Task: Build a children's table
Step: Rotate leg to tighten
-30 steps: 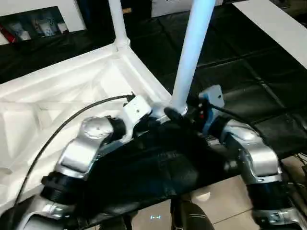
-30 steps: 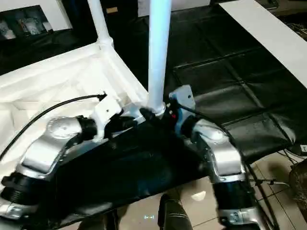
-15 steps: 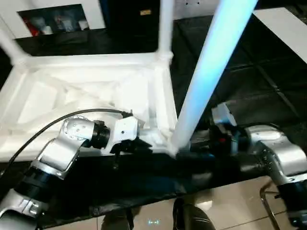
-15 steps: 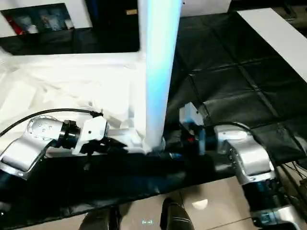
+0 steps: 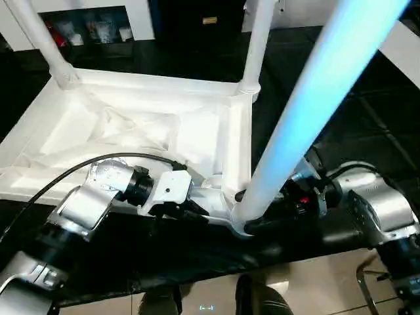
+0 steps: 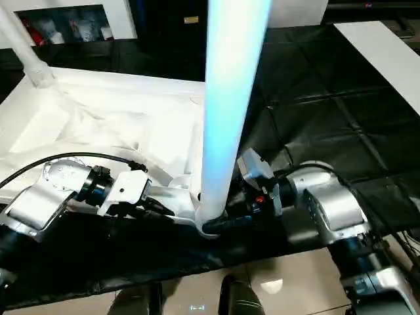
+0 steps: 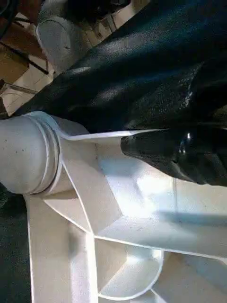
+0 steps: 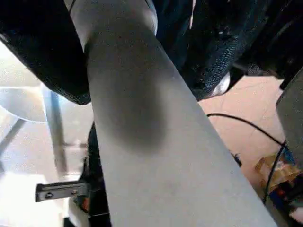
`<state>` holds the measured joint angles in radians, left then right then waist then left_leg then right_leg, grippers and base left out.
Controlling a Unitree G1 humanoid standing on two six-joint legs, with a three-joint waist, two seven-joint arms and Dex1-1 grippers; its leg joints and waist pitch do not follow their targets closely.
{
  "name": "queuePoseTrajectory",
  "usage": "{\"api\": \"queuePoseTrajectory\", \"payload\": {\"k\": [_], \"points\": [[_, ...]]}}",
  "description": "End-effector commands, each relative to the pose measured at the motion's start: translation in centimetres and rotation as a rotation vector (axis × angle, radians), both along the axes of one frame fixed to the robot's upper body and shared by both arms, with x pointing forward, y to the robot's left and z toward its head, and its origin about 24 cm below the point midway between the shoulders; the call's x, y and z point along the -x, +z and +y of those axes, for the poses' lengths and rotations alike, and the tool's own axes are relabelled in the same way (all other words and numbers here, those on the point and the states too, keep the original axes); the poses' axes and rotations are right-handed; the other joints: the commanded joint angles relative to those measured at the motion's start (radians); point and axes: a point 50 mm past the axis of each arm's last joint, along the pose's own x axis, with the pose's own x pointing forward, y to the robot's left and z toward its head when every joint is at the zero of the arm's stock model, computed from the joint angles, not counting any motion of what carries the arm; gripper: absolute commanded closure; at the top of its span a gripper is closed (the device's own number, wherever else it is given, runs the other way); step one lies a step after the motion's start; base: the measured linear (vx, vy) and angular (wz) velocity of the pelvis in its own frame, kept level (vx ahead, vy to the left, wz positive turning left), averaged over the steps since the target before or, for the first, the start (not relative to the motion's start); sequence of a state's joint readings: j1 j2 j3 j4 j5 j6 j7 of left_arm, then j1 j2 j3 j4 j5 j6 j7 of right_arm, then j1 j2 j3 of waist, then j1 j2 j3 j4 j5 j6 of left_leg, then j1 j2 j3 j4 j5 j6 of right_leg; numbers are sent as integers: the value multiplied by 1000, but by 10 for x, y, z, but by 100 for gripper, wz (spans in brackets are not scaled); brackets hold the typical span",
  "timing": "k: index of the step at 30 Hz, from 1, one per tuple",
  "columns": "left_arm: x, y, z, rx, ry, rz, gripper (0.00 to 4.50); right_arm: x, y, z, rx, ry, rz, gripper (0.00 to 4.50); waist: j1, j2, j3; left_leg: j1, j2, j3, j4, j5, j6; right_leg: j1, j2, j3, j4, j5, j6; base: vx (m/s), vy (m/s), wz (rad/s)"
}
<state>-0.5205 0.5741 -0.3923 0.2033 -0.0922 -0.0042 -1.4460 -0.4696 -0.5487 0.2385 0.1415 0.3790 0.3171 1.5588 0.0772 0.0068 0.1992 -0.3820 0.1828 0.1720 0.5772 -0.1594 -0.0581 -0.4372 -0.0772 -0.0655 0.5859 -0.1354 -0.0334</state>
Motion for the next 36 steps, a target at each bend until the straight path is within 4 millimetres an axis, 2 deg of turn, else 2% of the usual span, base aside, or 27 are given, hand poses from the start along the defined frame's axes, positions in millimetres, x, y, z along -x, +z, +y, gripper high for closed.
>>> {"api": "queuePoseTrajectory", "payload": {"k": [1, 3, 6, 11, 13, 16, 17, 18, 20, 21, 24, 25, 26, 27, 28, 31, 34, 36], "points": [[5, -12, -3, -71, -61, 37, 450, 3, -1, 0, 16, 56, 6, 175, -6, -8, -103, 19, 43, -3, -58, -152, 103, 65, -64, 52, -55, -284, -248, 0, 0, 0], [4, -12, -2, -71, -58, 36, 450, 3, -1, 0, 17, 60, 7, 202, -2, -9, -103, 18, 44, -4, -58, -154, 101, 65, -65, 52, -55, -290, -246, 0, 0, 0], [3, -12, -1, -62, -41, 38, 450, 5, -2, 2, 13, 71, 20, 219, 1, -8, -101, 19, 44, -5, -59, -166, 92, 64, -66, 52, -56, -303, -243, 0, 0, 0], [0, -12, -2, -17, 27, 50, 450, 7, -3, 6, -31, 24, 58, 228, 4, -8, -100, 18, 43, -5, -59, -162, 92, 64, -64, 52, -55, -296, -244, 0, 0, 0], [-3, -10, -4, 18, 92, 54, 450, 8, -4, 11, -59, -44, 68, 230, 3, -5, -95, 17, 43, -4, -61, -173, 85, 61, -65, 53, -60, -320, -238, 0, 0, 0], [-9, -4, -11, 95, 229, 56, 450, 2, -8, 24, -91, -242, 39, 231, -2, -6, -86, 15, 37, -11, -66, -228, 43, 61, -68, 50, -74, -476, -187, 0, 0, 0], [-12, -2, -15, 124, 291, 53, 450, -1, -10, 29, -98, -326, 30, 232, -4, -6, -83, 18, 34, -11, -66, -244, 37, 58, -67, 48, -80, -514, -174, 0, 0, 0], [-14, -1, -17, 133, 318, 50, 450, -2, -11, 32, -98, -362, 27, 232, -14, -12, -78, 16, 27, -17, -70, -261, 14, 62, -69, 43, -90, -621, -122, 0, 0, 0], [-18, 2, -23, 156, 387, 42, 450, -4, -13, 38, -99, -434, 27, 235, -24, -11, -75, 14, 25, -21, -72, -269, 6, 62, -70, 40, -96, -668, -91, 0, 0, 0], [-21, 3, -29, 177, 444, 42, 450, -6, -14, 43, -99, -492, 31, 236, -33, -10, -75, 17, 24, -23, -72, -284, 5, 59, -69, 37, -102, -691, -78, 0, 0, 0], [-29, 5, -46, 234, 620, 49, 450, -13, -19, 59, -100, -669, 42, 240, -55, -9, -74, 10, 23, -27, -76, -280, 3, 64, -67, 27, -107, -668, -63, 0, 0, 0], [-29, 5, -46, 234, 620, 49, 450, -13, -19, 59, -100, -669, 42, 240, -56, -9, -74, 13, 20, -27, -75, -289, 8, 61, -66, 27, -112, -675, -60, 0, 0, 0], [-32, 6, -54, 252, 701, 58, 450, -17, -20, 68, -100, -777, 56, 241, -60, -10, -72, 21, 16, -25, -73, -310, 16, 54, -63, 27, -118, -691, -51, 0, 0, 0], [-35, 7, -60, 267, 774, 59, 450, -22, -21, 75, -98, -875, 67, 243, -64, -10, -70, 23, 17, -23, -73, -309, 15, 50, -63, 30, -117, -687, -53, 0, 0, 0], [-36, 8, -64, 273, 813, 60, 450, -25, -22, 79, -96, -927, 73, 243, -70, -8, -69, 25, 17, -26, -73, -322, 12, 46, -63, 26, -121, -700, -57, 0, 0, 0], [-41, 11, -73, 300, 898, 39, 450, -32, -24, 87, -91, -1066, 84, 244, -77, -5, -70, 25, 15, -31, -75, -345, 17, 51, -64, 19, -126, -699, -38, 0, 0, 0], [-43, 14, -80, 311, 938, 16, 450, -37, -24, 92, -105, -1164, 88, 244, -80, -3, -72, 27, 18, -30, -81, -359, 27, 49, -62, 20, -127, -636, -44, 0, 0, 0], [-43, 15, -82, 300, 936, -10, 450, -38, -22, 91, -137, -1207, 68, 190, -80, -4, -73, 25, 18, -28, -83, -357, 35, 49, -60, 23, -125, -600, -51, 0, 0, 0]]}}
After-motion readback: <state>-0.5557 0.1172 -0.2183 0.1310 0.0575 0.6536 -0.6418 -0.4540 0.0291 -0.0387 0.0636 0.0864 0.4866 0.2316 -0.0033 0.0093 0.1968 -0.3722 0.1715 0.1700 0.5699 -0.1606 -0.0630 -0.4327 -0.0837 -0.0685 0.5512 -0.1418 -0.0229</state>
